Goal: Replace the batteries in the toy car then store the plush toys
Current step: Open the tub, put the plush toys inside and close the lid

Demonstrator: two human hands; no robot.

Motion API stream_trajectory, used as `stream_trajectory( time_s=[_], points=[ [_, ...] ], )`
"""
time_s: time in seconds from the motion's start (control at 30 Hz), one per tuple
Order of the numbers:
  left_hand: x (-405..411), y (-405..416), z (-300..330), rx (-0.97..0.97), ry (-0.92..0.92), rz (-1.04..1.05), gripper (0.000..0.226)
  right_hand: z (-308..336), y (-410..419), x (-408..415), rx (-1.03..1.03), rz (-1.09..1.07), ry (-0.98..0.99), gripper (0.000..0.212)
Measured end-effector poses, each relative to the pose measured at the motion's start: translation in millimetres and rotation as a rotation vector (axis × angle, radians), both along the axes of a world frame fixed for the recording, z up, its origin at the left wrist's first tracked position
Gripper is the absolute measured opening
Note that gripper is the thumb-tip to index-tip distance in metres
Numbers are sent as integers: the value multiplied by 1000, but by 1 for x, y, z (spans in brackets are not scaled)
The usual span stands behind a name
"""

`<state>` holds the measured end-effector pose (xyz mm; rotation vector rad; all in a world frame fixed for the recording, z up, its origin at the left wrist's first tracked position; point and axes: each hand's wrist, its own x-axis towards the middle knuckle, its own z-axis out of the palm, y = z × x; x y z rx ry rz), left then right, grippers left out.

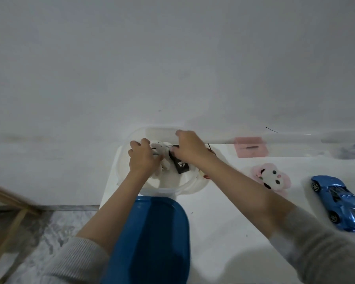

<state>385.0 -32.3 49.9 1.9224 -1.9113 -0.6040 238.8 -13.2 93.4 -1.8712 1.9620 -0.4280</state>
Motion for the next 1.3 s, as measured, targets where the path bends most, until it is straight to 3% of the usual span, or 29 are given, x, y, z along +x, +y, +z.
stream_trajectory(
  time_s=[0.13, 0.3, 0.37, 0.5, 0.73, 0.93, 1.17, 1.3],
  points=[
    [-29, 30, 23, -188, 220, -121, 53, 23, 38, -56, -108, -124, -83, 49],
    [-97, 67, 33, -227, 309, -361, 47, 11, 96, -139, 46, -220, -2, 58],
    [-124, 71, 23, -162, 247, -425, 50, 2, 113, -166, 153, -208, 58, 67],
    [-156, 70, 1, -41, -108, -355, 59, -23, 131, -200, 329, -191, 152, 75],
    [-179, 58, -22, 15, -275, -250, 45, -50, 145, -224, 153, -261, 29, 44],
    [-174, 68, -20, -1, -83, -243, 45, -35, 145, -227, 55, -250, -87, 40],
    [-141, 93, 42, -330, 305, -229, 49, 19, 120, -200, -122, -201, -294, 49],
    [-79, 81, 62, -375, 311, -141, 54, 42, 95, -147, -165, -46, -352, 52]
  ],
)
